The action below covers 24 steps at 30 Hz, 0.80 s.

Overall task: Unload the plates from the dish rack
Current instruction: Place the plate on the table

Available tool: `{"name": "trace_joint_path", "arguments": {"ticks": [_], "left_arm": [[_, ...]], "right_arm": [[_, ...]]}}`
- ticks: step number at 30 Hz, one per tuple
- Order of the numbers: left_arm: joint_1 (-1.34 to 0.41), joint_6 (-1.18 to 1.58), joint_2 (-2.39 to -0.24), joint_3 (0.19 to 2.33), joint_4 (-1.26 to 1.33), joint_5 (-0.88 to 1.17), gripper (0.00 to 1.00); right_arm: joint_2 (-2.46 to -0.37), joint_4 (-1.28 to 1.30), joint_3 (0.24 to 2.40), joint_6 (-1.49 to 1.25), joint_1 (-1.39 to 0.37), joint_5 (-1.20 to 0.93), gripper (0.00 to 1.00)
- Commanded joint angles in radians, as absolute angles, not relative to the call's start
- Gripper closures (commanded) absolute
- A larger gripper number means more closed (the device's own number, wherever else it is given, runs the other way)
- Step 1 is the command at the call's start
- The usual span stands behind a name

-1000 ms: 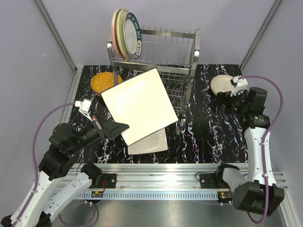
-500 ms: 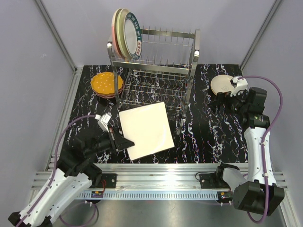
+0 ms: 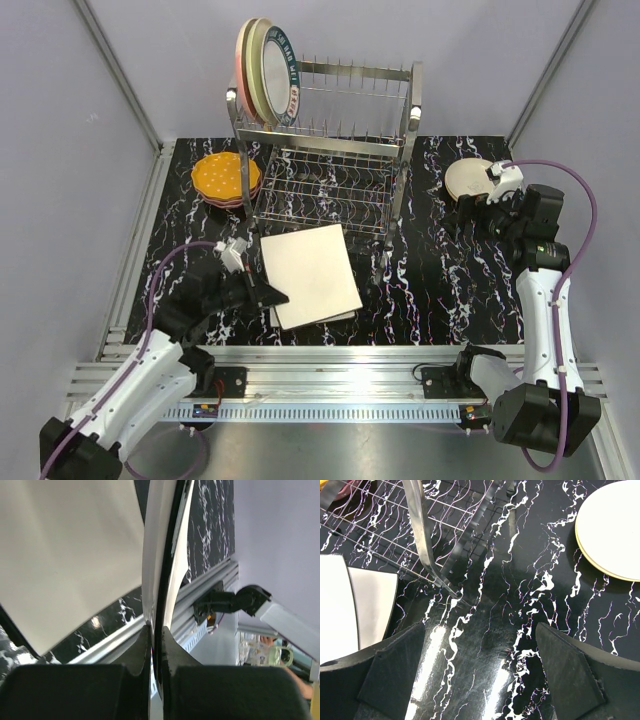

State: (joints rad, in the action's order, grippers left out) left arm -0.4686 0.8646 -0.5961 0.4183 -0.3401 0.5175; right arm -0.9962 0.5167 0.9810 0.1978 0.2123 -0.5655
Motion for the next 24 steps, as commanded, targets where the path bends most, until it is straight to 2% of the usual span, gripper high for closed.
{"name": "trace_joint_path", "arguments": {"ticks": [1,4,10,24], "left_arm": [[-0.394,0.885,-0.6,0.416,0.032,0.652,1.0],[-0.335,0.893,-0.65,0.394,0.083,0.724,1.0],[-0.321,0.911,-0.739,0.365,0.162,0.765,1.0],[-0.267,0.859,-0.86,0.368,0.147,0.822,1.0]], "right_arm": [[-0.988,0.477,0.982,0.21,0.213,-0.563,0.0],[-0.988,0.477,0.982,0.212,0.213,-0.564,0.0],[-0.991,0.477,0.979,0.21,0.213,-0.568,0.0],[-0.991,0.474,0.974,0.209,0.213,-0.58,0.0]]}}
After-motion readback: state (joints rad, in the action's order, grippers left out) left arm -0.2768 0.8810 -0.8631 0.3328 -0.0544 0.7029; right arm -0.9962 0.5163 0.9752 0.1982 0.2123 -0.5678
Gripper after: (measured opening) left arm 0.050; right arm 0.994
